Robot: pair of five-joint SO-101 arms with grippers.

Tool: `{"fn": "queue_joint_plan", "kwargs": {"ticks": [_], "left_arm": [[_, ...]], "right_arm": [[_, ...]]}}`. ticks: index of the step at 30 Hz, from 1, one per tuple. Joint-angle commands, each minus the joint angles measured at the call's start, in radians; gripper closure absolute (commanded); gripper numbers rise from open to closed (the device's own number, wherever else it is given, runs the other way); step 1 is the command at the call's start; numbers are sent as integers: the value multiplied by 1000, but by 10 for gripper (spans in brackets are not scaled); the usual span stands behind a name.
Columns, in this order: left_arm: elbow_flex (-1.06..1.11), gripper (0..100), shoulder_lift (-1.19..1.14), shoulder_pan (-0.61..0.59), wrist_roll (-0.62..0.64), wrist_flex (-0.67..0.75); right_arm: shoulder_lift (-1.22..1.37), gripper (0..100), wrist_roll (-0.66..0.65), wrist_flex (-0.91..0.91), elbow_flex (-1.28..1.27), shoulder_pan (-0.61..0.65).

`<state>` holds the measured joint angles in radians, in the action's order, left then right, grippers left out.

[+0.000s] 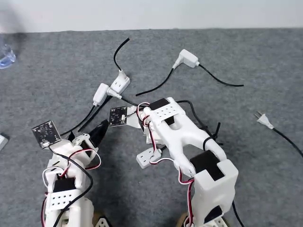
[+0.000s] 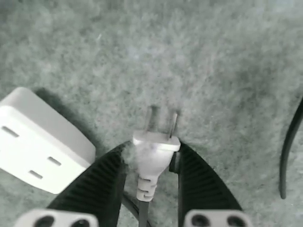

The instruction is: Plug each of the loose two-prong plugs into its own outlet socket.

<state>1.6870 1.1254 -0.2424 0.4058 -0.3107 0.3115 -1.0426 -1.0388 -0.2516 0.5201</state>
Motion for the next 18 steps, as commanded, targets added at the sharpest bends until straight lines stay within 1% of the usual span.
{"fn": "queue_joint_plan", "kwargs": {"ticks": [1, 2, 6, 9, 11, 14, 16, 18], "left_arm": [[-12, 557, 8, 9, -9, 0], [-12, 557, 8, 9, -9, 0], [-12, 557, 8, 9, -9, 2], [-12, 557, 8, 31, -9, 5], [-12, 557, 8, 84, -8, 5], [-21, 557, 9, 199, -5, 6], [-28, 557, 9, 275, -2, 35], [-33, 557, 9, 334, 32, 74]], "right_arm": [[2, 998, 8, 2, 3, 13], [2, 982, 8, 2, 2, 13], [-12, 991, 3, -8, 3, 18], [-81, 991, 2, -42, 3, 28], [-163, 991, 2, -87, 5, 41], [-305, 991, 8, -160, 5, 58], [-406, 991, 9, -213, 5, 61], [-496, 991, 28, -257, 5, 61]]}}
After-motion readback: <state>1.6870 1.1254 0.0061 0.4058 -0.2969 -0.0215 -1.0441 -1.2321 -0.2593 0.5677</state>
